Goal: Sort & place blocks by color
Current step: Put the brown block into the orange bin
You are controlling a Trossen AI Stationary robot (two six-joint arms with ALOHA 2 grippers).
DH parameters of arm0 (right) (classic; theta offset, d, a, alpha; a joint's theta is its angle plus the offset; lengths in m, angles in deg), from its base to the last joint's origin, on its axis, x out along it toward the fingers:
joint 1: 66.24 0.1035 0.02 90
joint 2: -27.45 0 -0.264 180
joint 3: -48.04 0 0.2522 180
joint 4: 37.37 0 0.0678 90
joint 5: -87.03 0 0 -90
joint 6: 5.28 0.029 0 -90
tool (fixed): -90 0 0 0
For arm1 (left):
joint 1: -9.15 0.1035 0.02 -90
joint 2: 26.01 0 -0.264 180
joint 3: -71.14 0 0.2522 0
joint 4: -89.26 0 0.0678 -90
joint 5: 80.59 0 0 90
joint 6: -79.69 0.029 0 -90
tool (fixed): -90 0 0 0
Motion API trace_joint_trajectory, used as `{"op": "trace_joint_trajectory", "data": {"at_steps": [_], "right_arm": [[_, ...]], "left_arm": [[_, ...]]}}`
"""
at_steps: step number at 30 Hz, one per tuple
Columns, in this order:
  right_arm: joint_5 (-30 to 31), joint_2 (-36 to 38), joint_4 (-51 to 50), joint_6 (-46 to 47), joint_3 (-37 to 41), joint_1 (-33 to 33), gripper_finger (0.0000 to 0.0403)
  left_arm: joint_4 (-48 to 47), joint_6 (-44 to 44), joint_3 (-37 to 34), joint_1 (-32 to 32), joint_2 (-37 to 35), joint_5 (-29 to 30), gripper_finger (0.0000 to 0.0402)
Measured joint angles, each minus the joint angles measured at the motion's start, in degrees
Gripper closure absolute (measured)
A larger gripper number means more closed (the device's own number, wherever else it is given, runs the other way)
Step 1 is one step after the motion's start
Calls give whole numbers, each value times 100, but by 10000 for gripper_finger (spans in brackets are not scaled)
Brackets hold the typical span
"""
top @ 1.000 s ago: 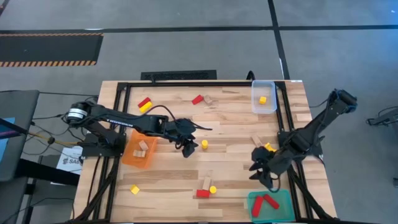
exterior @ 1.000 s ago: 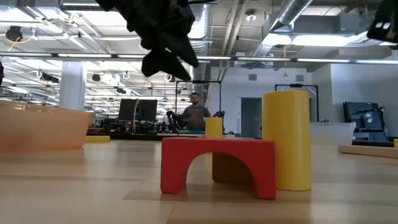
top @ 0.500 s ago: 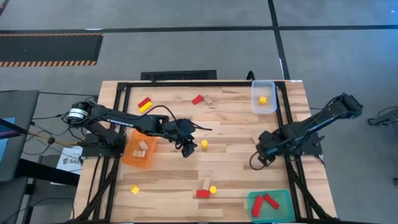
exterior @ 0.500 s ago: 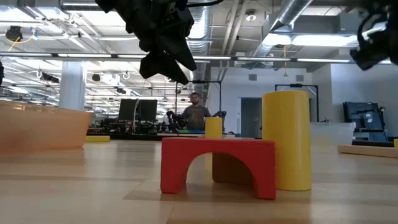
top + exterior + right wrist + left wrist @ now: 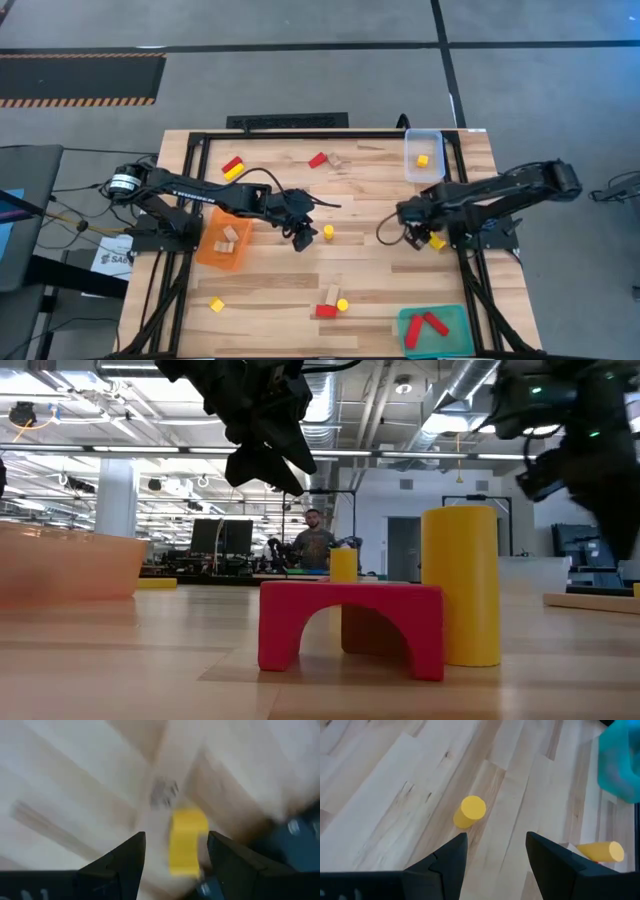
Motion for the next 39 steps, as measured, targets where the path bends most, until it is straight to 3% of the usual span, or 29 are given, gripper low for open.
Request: {"op": "trace_joint_trajectory", "data": {"at_steps": [4, 12, 24, 30, 34, 39], "right_arm": [[33, -265, 671, -355, -4, -458, 168], [-28, -881, 831, -905, -2, -1037, 168], [-180, -1973, 1375, -1267, -29, -1127, 168], [-231, -2073, 1611, -1419, -20, -1128, 173], [-213, -1904, 1685, -1414, 1, -1124, 209], [14, -1667, 1837, -1393, 13, -1123, 309]], "left_arm": [[-3, -43, 0, -2, -2, -86, 213], [-131, -148, 2, -11, -2, -255, 213], [-423, -262, 2, -60, -4, -288, 213], [-474, -288, 2, -127, -7, -273, 213], [-472, -318, 2, -129, -7, -260, 213], [-466, -350, 2, -129, -7, -242, 213]]}}
